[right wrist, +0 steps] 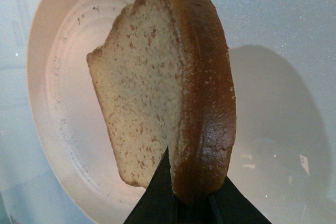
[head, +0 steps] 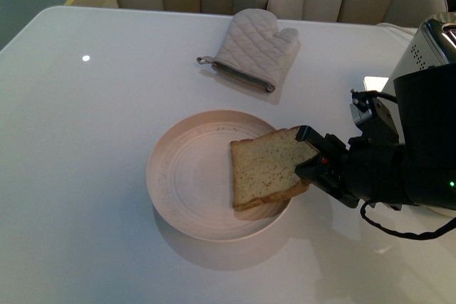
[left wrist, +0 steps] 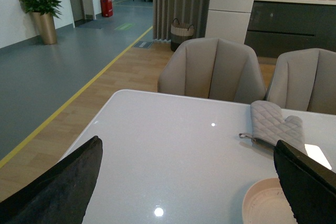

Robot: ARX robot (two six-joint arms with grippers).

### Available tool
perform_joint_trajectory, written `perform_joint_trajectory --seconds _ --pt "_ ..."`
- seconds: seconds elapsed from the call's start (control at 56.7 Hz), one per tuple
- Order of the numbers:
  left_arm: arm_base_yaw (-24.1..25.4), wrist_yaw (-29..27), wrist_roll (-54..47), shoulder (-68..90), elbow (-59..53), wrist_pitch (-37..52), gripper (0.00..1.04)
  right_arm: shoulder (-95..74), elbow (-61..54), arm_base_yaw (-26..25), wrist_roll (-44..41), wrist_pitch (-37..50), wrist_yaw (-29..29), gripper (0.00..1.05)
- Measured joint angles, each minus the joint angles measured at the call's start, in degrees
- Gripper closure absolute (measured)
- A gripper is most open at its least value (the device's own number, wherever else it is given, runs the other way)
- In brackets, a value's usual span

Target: Put bread into toaster

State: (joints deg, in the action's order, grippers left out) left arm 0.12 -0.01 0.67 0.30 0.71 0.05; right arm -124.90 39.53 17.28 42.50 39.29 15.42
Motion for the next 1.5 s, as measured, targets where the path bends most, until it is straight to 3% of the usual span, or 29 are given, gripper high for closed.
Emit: perform_joint_trajectory --seconds 0.194,0.441,0.705,1.076,1.217,1.499 --pt "0.00 0.00 0.00 0.00 0.00 0.00 0.07 4.70 -1.79 0.20 0.42 4.26 1.33 1.01" --pt "0.00 0.00 0.00 0.00 0.00 0.00 0.07 16.52 -4.28 -1.11 -1.53 1.92 0.90 1.01" --pt "0.00 0.00 0.00 0.00 0.00 0.00 0.07 36.30 -2.82 -8.87 -11.23 -12.20 -0.22 1.01" --pt "0.00 0.00 0.00 0.00 0.00 0.00 0.07 49.03 12.76 -23.04 -35.74 -34.16 -6.32 1.01" --pt "0.00 0.00 0.00 0.00 0.00 0.00 0.07 48.63 14.97 -25.03 -41.55 -39.32 -6.88 1.01" --pt "0.00 0.00 0.00 0.00 0.00 0.00 0.07 46.73 12.52 -26.43 -47.28 -40.46 -9.77 1.01"
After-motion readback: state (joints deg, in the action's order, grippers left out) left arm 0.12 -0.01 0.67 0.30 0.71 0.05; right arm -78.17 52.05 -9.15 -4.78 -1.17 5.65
